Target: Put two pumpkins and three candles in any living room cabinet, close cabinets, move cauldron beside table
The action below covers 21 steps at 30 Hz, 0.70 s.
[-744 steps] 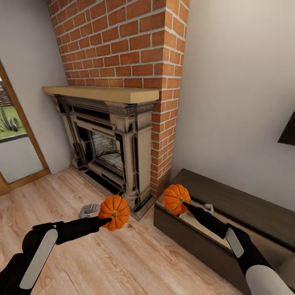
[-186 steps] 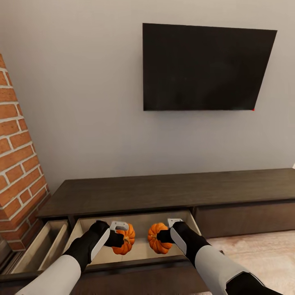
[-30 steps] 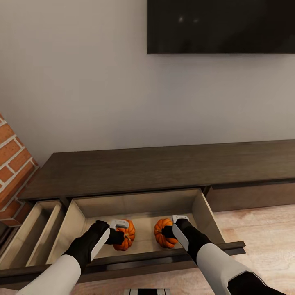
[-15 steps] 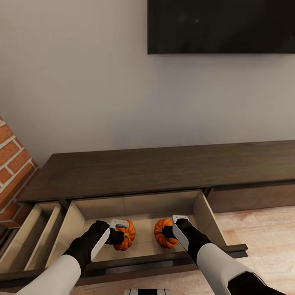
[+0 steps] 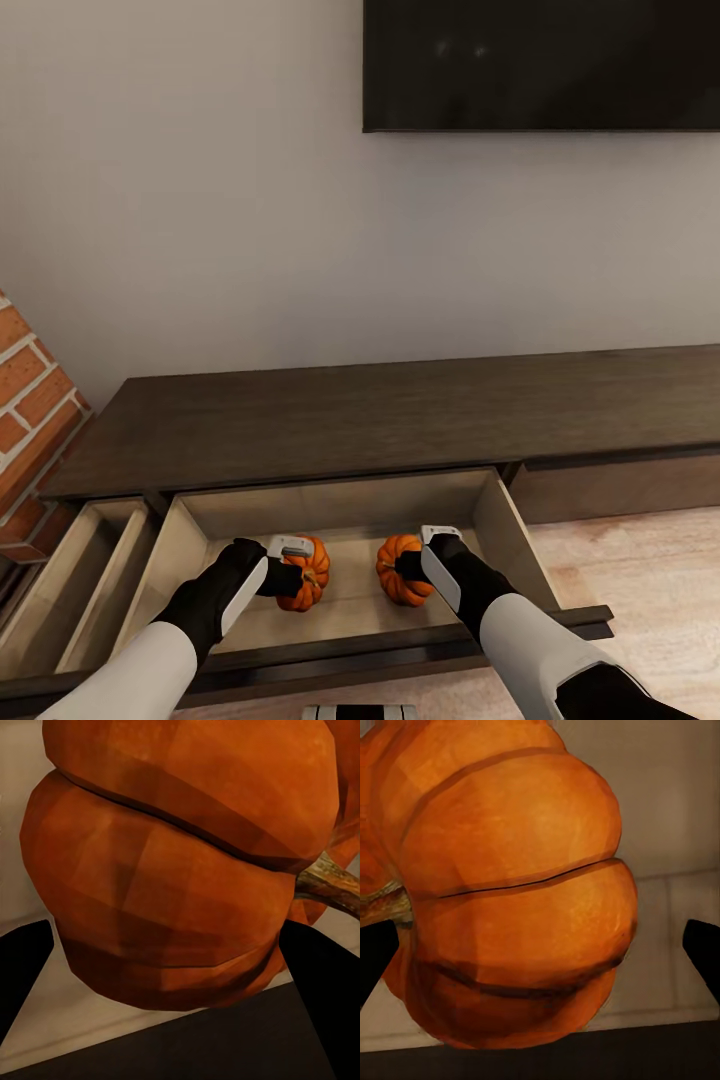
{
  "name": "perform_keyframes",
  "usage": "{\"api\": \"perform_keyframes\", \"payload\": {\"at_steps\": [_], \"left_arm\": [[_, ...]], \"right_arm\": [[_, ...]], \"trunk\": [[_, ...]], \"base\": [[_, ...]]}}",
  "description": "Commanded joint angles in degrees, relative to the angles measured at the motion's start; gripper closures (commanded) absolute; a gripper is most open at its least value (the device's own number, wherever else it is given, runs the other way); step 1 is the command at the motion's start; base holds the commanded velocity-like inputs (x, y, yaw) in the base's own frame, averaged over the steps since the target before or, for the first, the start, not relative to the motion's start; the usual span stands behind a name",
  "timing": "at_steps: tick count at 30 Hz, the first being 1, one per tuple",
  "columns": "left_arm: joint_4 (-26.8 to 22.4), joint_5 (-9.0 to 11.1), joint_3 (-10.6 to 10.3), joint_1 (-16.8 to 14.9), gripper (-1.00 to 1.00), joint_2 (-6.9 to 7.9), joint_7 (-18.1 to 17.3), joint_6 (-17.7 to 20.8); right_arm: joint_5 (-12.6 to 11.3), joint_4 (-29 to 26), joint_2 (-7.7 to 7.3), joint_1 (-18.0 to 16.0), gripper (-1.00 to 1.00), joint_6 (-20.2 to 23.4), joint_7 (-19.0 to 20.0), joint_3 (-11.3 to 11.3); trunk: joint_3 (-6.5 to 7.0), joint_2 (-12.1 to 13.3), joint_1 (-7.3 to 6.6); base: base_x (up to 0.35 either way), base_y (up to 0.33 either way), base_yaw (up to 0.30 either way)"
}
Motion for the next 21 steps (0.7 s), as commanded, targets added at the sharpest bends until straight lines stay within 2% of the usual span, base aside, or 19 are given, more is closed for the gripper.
{"api": "perform_keyframes", "payload": {"at_steps": [1,14,15,21], "left_arm": [[-0.1,0.0,-0.1,0.0,1.00,0.02,0.0,0.2],[-0.1,0.0,-0.1,0.0,1.00,-0.01,0.0,0.2],[-0.1,0.0,-0.1,0.0,-1.00,-0.03,0.0,0.2],[-0.1,0.1,-0.1,0.0,-1.00,0.01,0.0,0.2]], "right_arm": [[-0.6,-0.1,-0.04,0.0,-1.00,0.2,-0.5,0.5],[-0.6,-0.1,-0.04,0.0,-1.00,0.2,-0.5,0.5],[-0.6,-0.1,-0.04,0.0,-1.00,0.2,-0.5,0.5],[-0.6,-0.1,-0.04,0.0,-1.00,0.2,-0.5,0.5]], "trunk": [[-0.05,0.0,-0.01],[-0.05,0.0,-0.01],[-0.05,0.0,-0.01],[-0.05,0.0,-0.01]], "base": [[0.000,0.000,0.000],[0.000,0.000,0.000],[0.000,0.000,0.000],[0.000,0.000,0.000]]}}
